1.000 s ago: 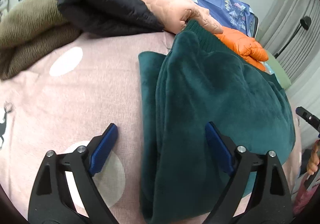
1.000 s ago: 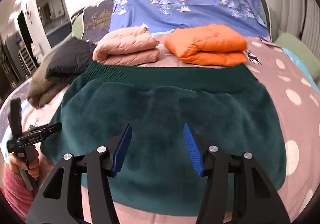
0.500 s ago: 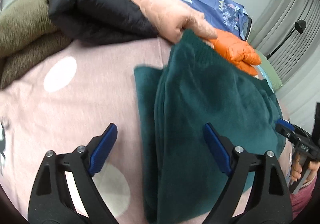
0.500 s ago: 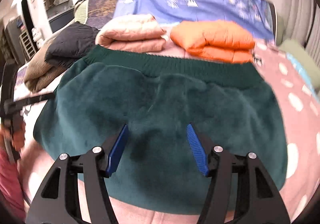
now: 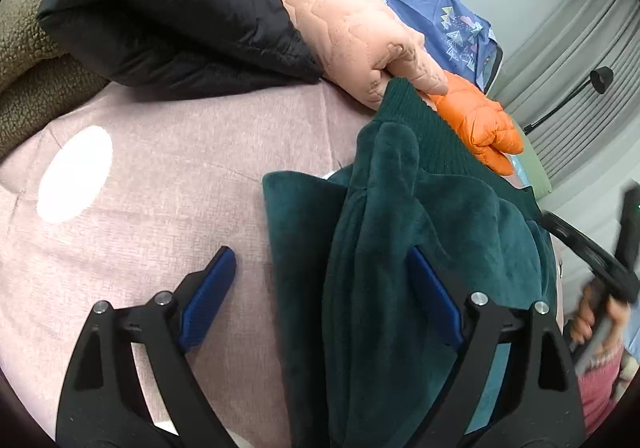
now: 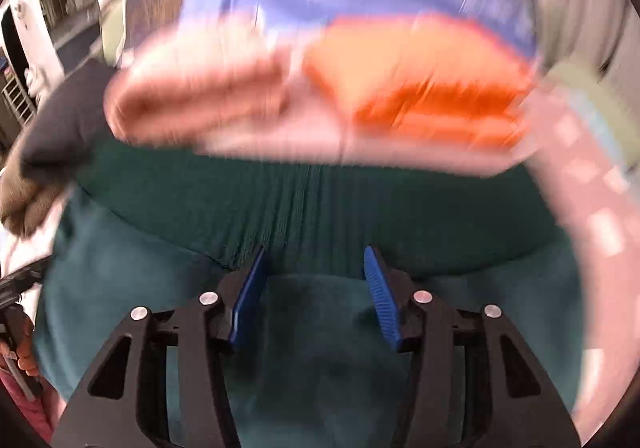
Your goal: Fold large clothes
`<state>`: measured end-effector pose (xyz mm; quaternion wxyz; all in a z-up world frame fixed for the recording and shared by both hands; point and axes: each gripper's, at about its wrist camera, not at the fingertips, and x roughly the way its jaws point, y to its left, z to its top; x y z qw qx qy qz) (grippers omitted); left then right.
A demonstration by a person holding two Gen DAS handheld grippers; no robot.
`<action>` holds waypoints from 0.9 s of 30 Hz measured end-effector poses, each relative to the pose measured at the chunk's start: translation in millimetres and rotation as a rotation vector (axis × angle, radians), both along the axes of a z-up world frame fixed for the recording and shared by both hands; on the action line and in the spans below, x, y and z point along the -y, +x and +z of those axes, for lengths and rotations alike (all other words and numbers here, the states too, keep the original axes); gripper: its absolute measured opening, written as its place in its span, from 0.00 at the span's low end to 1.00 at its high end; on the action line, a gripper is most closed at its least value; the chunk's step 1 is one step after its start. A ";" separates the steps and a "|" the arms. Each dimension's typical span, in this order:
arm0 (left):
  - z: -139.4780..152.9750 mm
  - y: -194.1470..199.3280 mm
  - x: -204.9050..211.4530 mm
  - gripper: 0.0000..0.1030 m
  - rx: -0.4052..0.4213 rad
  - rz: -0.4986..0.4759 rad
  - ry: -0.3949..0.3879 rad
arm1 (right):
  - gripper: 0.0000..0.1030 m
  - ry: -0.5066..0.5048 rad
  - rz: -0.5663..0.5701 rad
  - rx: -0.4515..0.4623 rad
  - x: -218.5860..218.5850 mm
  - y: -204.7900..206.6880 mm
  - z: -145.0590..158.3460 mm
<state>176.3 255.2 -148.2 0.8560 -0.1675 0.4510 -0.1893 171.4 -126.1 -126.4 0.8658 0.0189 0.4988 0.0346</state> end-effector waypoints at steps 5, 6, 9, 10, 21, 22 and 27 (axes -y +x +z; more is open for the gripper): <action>-3.0 -3.8 13.0 0.86 0.074 -0.033 0.121 | 0.51 -0.027 0.008 0.040 -2.1 5.8 -9.7; -2.4 -3.6 17.2 0.86 0.090 -0.035 0.151 | 0.52 -0.033 0.006 0.053 -3.1 3.8 -8.5; -1.5 1.6 16.4 0.84 0.089 -0.041 0.141 | 0.52 -0.036 0.011 0.095 -3.4 -6.7 1.7; -1.2 2.2 14.2 0.83 0.086 -0.043 0.129 | 0.55 -0.046 0.003 0.107 -4.0 -11.7 9.7; 6.1 10.4 16.5 0.57 0.075 -0.177 0.075 | 0.71 -0.141 0.525 0.284 -129.5 -164.1 59.4; 4.9 12.9 15.0 0.59 0.064 -0.179 0.066 | 0.71 -0.152 0.575 0.277 -142.1 -172.0 53.8; -3.1 20.8 9.8 0.73 0.032 -0.165 0.021 | 0.71 -0.351 0.753 0.300 -209.0 -204.7 9.7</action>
